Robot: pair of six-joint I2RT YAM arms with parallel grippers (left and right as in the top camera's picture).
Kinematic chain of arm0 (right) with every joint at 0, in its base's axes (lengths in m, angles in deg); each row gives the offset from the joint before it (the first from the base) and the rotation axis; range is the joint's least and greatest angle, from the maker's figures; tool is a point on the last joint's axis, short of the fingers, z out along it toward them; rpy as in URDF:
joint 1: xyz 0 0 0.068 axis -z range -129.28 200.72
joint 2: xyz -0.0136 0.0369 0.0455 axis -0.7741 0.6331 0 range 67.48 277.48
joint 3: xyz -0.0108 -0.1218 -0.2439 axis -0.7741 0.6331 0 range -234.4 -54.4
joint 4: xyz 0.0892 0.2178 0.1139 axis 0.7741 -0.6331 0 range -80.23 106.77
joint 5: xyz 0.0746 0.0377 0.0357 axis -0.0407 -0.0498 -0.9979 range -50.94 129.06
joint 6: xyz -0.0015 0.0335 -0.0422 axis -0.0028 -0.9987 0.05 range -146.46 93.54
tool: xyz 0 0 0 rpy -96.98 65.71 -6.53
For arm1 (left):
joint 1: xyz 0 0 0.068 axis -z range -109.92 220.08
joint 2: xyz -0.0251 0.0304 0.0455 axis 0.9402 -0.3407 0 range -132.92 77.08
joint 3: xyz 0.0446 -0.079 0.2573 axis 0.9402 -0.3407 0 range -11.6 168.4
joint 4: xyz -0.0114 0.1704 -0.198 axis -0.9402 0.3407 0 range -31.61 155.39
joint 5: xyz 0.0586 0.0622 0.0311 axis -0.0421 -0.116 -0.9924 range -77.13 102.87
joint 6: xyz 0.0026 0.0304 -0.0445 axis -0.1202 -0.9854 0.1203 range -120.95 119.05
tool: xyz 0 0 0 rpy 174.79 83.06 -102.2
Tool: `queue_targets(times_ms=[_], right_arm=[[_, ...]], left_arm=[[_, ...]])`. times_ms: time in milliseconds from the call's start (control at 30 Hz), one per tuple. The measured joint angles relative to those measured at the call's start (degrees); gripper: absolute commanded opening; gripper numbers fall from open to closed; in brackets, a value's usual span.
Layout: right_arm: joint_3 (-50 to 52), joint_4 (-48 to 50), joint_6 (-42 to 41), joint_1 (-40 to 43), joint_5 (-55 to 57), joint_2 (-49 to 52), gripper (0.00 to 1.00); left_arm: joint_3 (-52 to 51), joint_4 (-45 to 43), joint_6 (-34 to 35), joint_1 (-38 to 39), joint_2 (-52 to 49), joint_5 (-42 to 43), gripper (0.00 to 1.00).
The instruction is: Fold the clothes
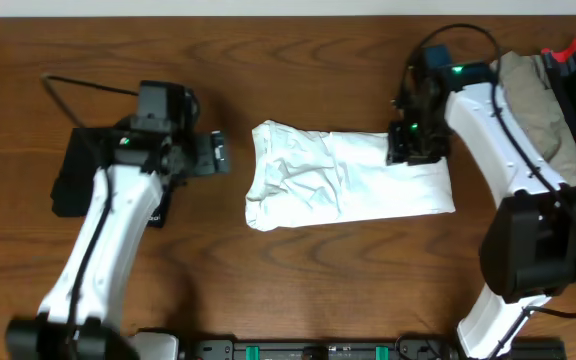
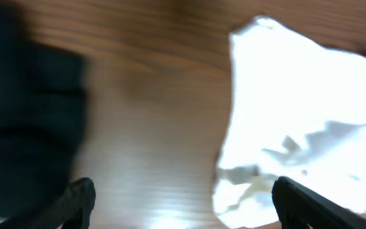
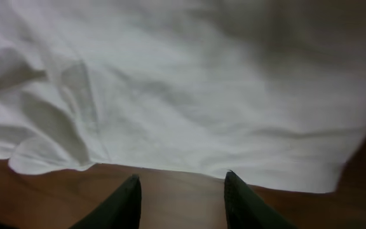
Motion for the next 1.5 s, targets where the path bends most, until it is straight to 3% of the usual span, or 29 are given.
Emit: queue_targets(times_ms=[167, 367, 633, 700, 767, 833, 933, 1167, 1367, 1500], right_arm=[[0.02, -0.9, 1.11, 5.44, -1.55, 0.0, 0.43], [0.04, -2.91, 2.91, 12.76, -3.93, 0.0, 0.42], [0.07, -2.89, 3.61, 14.38, -4.96, 0.0, 0.42], [0.07, -2.84, 3.76, 14.38, -5.03, 0.0, 0.42], [0.07, -2.86, 3.78, 14.38, -5.05, 0.0, 0.42], [0.09, -2.93, 3.8, 14.38, -5.07, 0.0, 0.41], [0.11, -3.34, 3.96, 14.38, -5.2, 0.0, 0.4], [0.13, -4.68, 4.72, 14.38, -5.25, 0.0, 0.39], [0.13, -4.9, 5.38, 14.38, -5.27, 0.0, 0.39], [0.13, -4.52, 5.55, 14.38, -5.27, 0.0, 0.39]], left_arm=[[-0.22, -4.63, 3.23, 0.02, -12.33, 12.57, 0.94], [-0.98, -5.97, 6.93, 1.31, -23.54, 22.03, 0.94], [-0.5, -13.62, 11.45, 6.58, -25.9, 27.82, 0.93], [-0.33, -15.91, 12.31, 8.63, -26.36, 28.33, 0.87], [-0.11, -17.18, 13.46, 10.47, -26.84, 28.11, 0.71], [0.0, -17.44, 14.62, 12.02, -27.34, 26.84, 0.48], [-0.04, -17.38, 15.47, 13.49, -28.15, 24.17, 0.06], [-0.07, -13.55, 15.85, 12.39, -28.17, 22.75, 0.06], [2.49, 4.74, 10.27, 5.16, -23.34, 17.9, 0.06], [11.28, 15.5, 4.66, 1.09, -16.76, 11.54, 0.06]])
